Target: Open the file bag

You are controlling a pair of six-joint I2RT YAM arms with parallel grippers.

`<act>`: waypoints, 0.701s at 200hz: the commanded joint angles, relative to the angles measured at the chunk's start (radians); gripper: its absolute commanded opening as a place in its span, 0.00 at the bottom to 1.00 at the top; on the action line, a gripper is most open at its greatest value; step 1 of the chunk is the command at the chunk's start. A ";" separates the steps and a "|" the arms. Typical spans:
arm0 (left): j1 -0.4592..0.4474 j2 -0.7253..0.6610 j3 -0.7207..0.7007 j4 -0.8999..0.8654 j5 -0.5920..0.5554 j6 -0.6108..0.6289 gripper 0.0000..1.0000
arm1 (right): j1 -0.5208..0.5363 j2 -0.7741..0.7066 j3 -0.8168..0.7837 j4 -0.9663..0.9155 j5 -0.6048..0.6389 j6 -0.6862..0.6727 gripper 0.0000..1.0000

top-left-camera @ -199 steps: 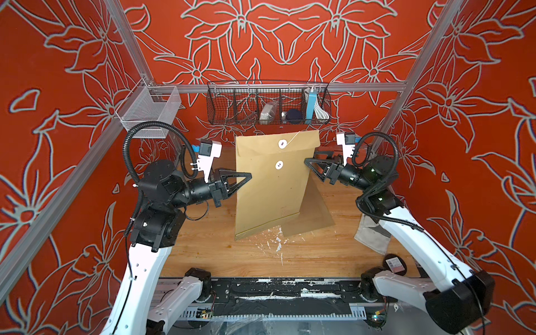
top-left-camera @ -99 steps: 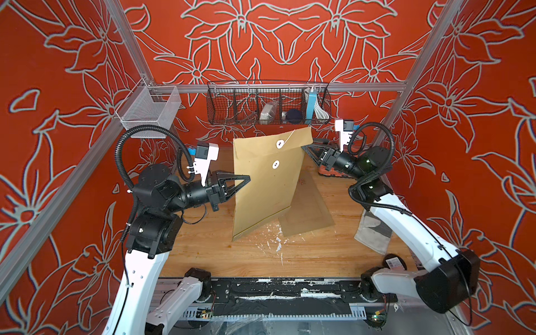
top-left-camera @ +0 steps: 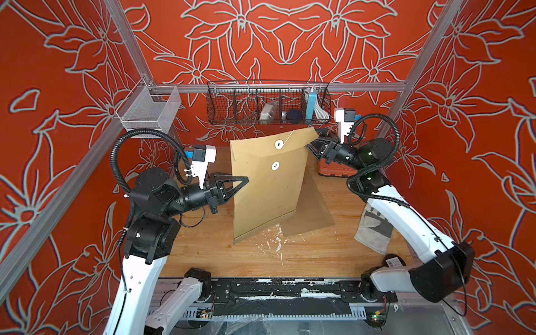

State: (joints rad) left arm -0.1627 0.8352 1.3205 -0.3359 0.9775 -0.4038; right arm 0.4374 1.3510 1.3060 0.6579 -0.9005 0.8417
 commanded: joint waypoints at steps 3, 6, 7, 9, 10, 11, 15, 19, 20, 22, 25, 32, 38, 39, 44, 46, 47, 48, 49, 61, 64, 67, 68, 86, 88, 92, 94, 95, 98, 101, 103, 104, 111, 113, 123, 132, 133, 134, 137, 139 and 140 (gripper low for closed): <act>0.005 -0.019 -0.028 0.001 -0.001 0.010 0.00 | 0.007 -0.034 0.051 -0.051 -0.069 -0.071 0.62; 0.005 -0.020 -0.029 0.001 0.000 0.010 0.00 | 0.007 -0.033 0.054 -0.058 -0.071 -0.076 0.61; 0.005 -0.020 -0.031 0.001 0.000 0.011 0.00 | 0.007 -0.033 0.055 -0.059 -0.072 -0.077 0.61; 0.005 -0.021 -0.032 0.001 0.000 0.011 0.00 | 0.007 -0.034 0.057 -0.063 -0.074 -0.081 0.61; 0.005 -0.021 -0.032 0.001 0.000 0.010 0.00 | 0.007 -0.034 0.059 -0.065 -0.074 -0.082 0.60; 0.005 -0.022 -0.034 0.001 -0.001 0.010 0.00 | 0.007 -0.033 0.061 -0.066 -0.074 -0.083 0.60; 0.005 -0.024 -0.035 0.001 0.000 0.009 0.00 | 0.007 -0.033 0.065 -0.070 -0.076 -0.086 0.59; 0.005 -0.025 -0.037 0.001 0.000 0.010 0.00 | 0.007 -0.032 0.069 -0.074 -0.076 -0.087 0.58; 0.005 -0.026 -0.038 0.001 0.000 0.010 0.00 | 0.007 -0.031 0.071 -0.075 -0.077 -0.087 0.58; 0.005 -0.027 -0.038 0.001 0.000 0.010 0.00 | 0.007 -0.030 0.073 -0.077 -0.077 -0.087 0.57; 0.005 -0.028 -0.039 0.001 0.000 0.010 0.00 | 0.007 -0.027 0.078 -0.078 -0.077 -0.086 0.57; 0.005 -0.032 -0.042 0.003 -0.001 0.010 0.00 | 0.007 -0.023 0.086 -0.076 -0.080 -0.081 0.55; 0.005 -0.035 -0.044 0.004 -0.001 0.009 0.00 | 0.007 -0.017 0.093 -0.069 -0.085 -0.073 0.54; 0.005 -0.036 -0.044 0.004 0.000 0.009 0.00 | 0.007 -0.016 0.095 -0.068 -0.085 -0.071 0.53; 0.005 -0.039 -0.046 0.005 0.001 0.010 0.00 | 0.007 -0.012 0.101 -0.063 -0.089 -0.063 0.53; 0.005 -0.040 -0.047 0.006 0.001 0.009 0.00 | 0.007 -0.010 0.104 -0.062 -0.091 -0.061 0.52; 0.005 -0.040 -0.049 0.007 0.001 0.009 0.00 | 0.007 -0.010 0.105 -0.061 -0.092 -0.061 0.52; 0.005 -0.041 -0.050 0.007 0.001 0.009 0.00 | 0.007 -0.010 0.106 -0.060 -0.094 -0.059 0.52; 0.005 -0.042 -0.050 0.009 0.001 0.009 0.00 | 0.007 -0.010 0.107 -0.060 -0.094 -0.059 0.51; 0.004 -0.045 -0.059 0.023 0.003 0.000 0.00 | 0.007 -0.003 0.120 -0.057 -0.103 -0.053 0.49; 0.005 -0.044 -0.061 0.024 0.006 0.000 0.00 | 0.007 -0.003 0.123 -0.057 -0.106 -0.052 0.48; 0.005 -0.043 -0.061 0.026 0.009 -0.002 0.00 | 0.007 -0.002 0.125 -0.057 -0.108 -0.051 0.48; 0.005 -0.043 -0.062 0.026 0.010 -0.002 0.00 | 0.007 -0.003 0.126 -0.057 -0.108 -0.050 0.47; 0.005 -0.042 -0.074 0.042 0.018 -0.014 0.00 | 0.007 -0.005 0.133 -0.059 -0.121 -0.053 0.41; 0.005 -0.042 -0.075 0.043 0.018 -0.015 0.00 | 0.007 -0.005 0.134 -0.059 -0.122 -0.053 0.40; 0.005 -0.044 -0.078 0.047 0.019 -0.017 0.00 | 0.007 -0.007 0.134 -0.061 -0.125 -0.055 0.39; 0.005 -0.044 -0.078 0.047 0.019 -0.018 0.00 | 0.007 -0.007 0.134 -0.062 -0.128 -0.056 0.39; 0.005 -0.044 -0.079 0.048 0.018 -0.018 0.00 | 0.007 -0.007 0.134 -0.062 -0.128 -0.056 0.38; 0.005 -0.045 -0.079 0.049 0.019 -0.019 0.00 | 0.007 -0.007 0.134 -0.065 -0.130 -0.058 0.37; 0.005 -0.045 -0.081 0.050 0.019 -0.021 0.00 | 0.007 -0.007 0.134 -0.067 -0.132 -0.059 0.36; 0.005 -0.045 -0.081 0.050 0.019 -0.020 0.00 | 0.007 -0.006 0.134 -0.067 -0.134 -0.059 0.36; 0.005 -0.045 -0.081 0.050 0.019 -0.021 0.00 | 0.007 -0.006 0.134 -0.067 -0.134 -0.059 0.35; 0.005 -0.044 -0.081 0.051 0.019 -0.021 0.00 | 0.008 -0.006 0.134 -0.070 -0.140 -0.064 0.32; 0.005 -0.044 -0.081 0.051 0.019 -0.020 0.00 | 0.008 -0.007 0.133 -0.072 -0.142 -0.065 0.32; 0.005 -0.044 -0.081 0.051 0.019 -0.021 0.00 | 0.007 -0.007 0.135 -0.078 -0.147 -0.068 0.27; 0.005 -0.042 -0.081 0.052 0.018 -0.022 0.00 | 0.008 -0.006 0.138 -0.075 -0.155 -0.062 0.23; 0.005 -0.042 -0.081 0.052 0.018 -0.022 0.00 | 0.008 -0.006 0.138 -0.075 -0.157 -0.061 0.23; 0.005 -0.043 -0.081 0.053 0.018 -0.021 0.00 | 0.008 -0.006 0.139 -0.076 -0.158 -0.061 0.23; 0.005 -0.043 -0.081 0.054 0.017 -0.023 0.00 | 0.007 -0.006 0.138 -0.075 -0.161 -0.061 0.21; 0.005 -0.043 -0.082 0.054 0.017 -0.023 0.00 | 0.007 -0.005 0.138 -0.075 -0.163 -0.060 0.21; 0.005 -0.044 -0.082 0.054 0.017 -0.023 0.00 | 0.007 -0.005 0.138 -0.075 -0.164 -0.060 0.20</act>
State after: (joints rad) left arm -0.1627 0.8005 1.2354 -0.3355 0.9779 -0.4206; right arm 0.4385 1.3479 1.4124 0.5648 -1.0149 0.7731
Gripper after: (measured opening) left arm 0.047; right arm 0.237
